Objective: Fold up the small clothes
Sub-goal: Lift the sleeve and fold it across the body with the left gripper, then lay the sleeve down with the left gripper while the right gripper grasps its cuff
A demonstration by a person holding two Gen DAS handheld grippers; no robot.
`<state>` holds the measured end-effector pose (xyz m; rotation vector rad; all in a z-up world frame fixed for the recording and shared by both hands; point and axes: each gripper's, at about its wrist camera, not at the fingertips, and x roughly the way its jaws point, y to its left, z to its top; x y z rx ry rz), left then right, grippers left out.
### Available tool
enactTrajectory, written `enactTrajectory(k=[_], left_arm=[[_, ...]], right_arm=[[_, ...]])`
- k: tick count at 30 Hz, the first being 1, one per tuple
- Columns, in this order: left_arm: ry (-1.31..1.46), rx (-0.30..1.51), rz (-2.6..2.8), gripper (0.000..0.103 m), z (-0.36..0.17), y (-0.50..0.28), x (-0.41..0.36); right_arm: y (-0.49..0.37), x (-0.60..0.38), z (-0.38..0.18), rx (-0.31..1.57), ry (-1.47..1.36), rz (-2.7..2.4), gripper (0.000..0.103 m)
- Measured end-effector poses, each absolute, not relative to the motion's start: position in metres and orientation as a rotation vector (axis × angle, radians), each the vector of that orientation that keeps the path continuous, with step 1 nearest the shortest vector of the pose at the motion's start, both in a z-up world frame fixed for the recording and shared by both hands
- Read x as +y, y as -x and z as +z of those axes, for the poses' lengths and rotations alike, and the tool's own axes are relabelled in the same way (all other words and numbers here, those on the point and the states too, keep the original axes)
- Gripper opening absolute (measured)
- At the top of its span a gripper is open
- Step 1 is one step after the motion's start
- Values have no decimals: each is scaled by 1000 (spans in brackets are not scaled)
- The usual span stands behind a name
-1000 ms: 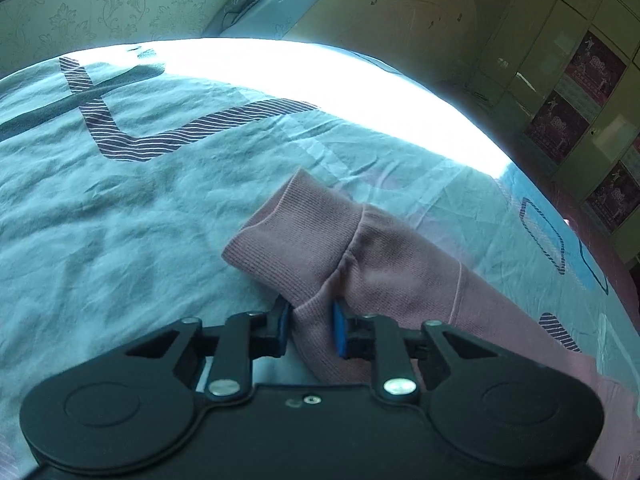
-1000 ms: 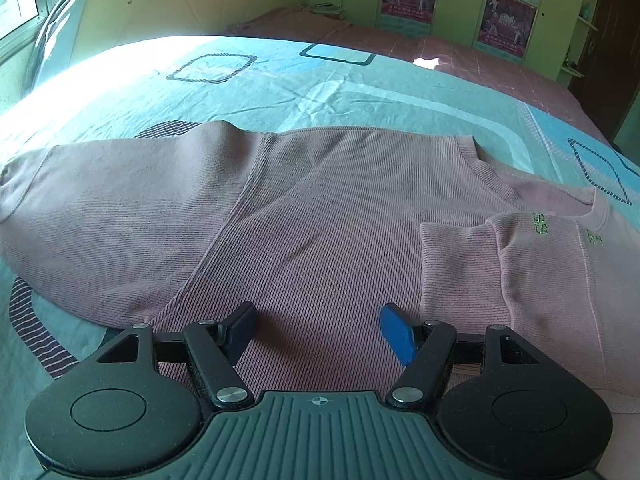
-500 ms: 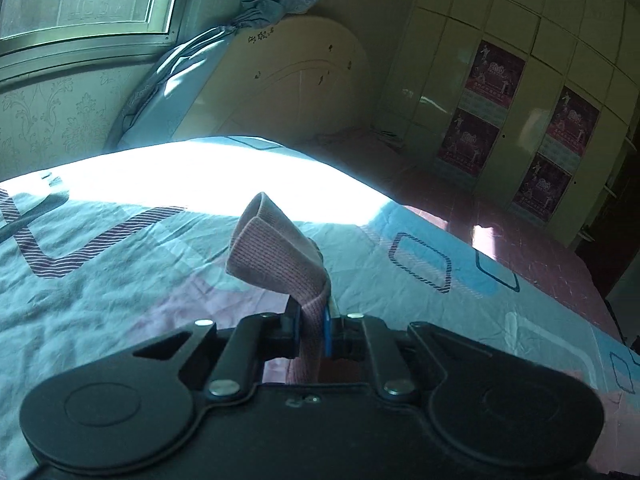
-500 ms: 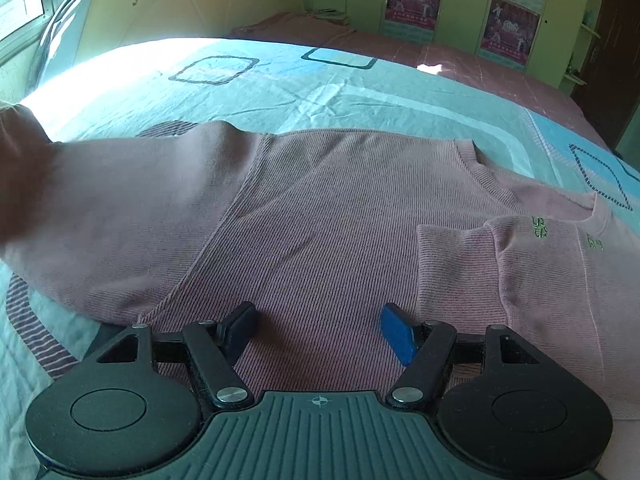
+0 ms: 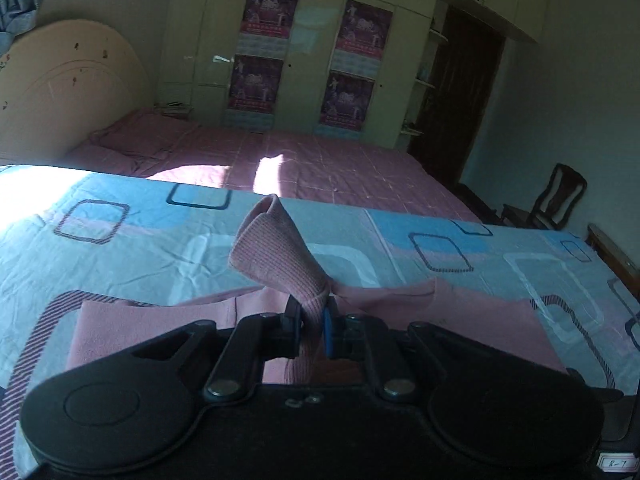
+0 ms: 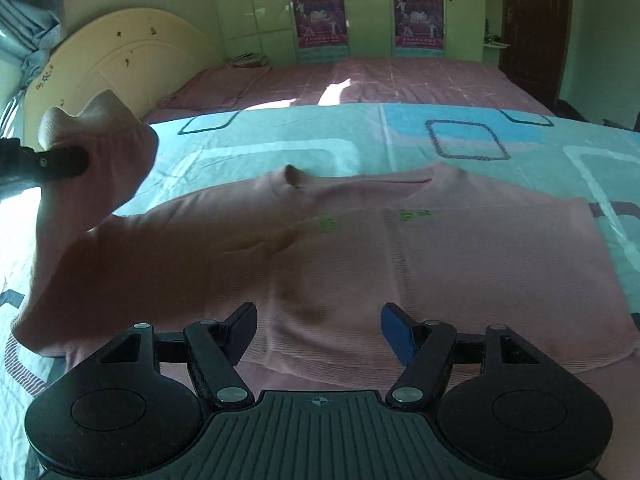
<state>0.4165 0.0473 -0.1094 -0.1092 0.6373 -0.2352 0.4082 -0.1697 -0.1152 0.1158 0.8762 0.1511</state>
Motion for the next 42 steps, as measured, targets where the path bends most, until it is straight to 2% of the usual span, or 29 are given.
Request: enactTrajectory(k=[3,6,7,8,9,11,17,24,31,33,34,35,37,42], left_arm=[[7,725,-299,13,-146,-420,-4],[-94,806,-312,27,-177,-415,-31],[-107,831,-321,28,-180,-412,-33],[-106,838,-323,38,-180,-409,-31],[-106,828,-318,58,-178,-405,-27],[-125,773,-273,77,-169,-395,-17],[-190,728,-88,78,-150,-374,40],[-144,803,153,78,-161,-348,112],[-118,830,199,75,-178,-345,123],[-117,816,197,71,-181,-352,120],[-121,814,199,71,-182,-356,119],[-119,810,203,68,-185,-359,118],[-111,808,202,66,-185,-360,119],[-127,785,212,66,-188,-360,116]], right_arm=[[-406,-203,-116,883,-134,117,68],[-403,-225,-114,876,-154,112,68],[-402,-230,-113,872,-163,116,68],[-403,-233,-112,870,-171,123,68],[-404,-234,-111,870,-184,135,68],[-403,-234,-110,869,-201,162,68],[-414,-219,-126,926,-233,236,68],[-432,-200,-146,1009,-333,268,68],[-435,-195,-137,995,-395,306,68],[-437,-192,-138,980,-387,280,68],[-438,-190,-140,974,-382,265,65],[-440,-188,-140,972,-374,254,44],[-441,-184,-140,963,-359,267,28],[-427,-184,-106,801,-229,264,22]])
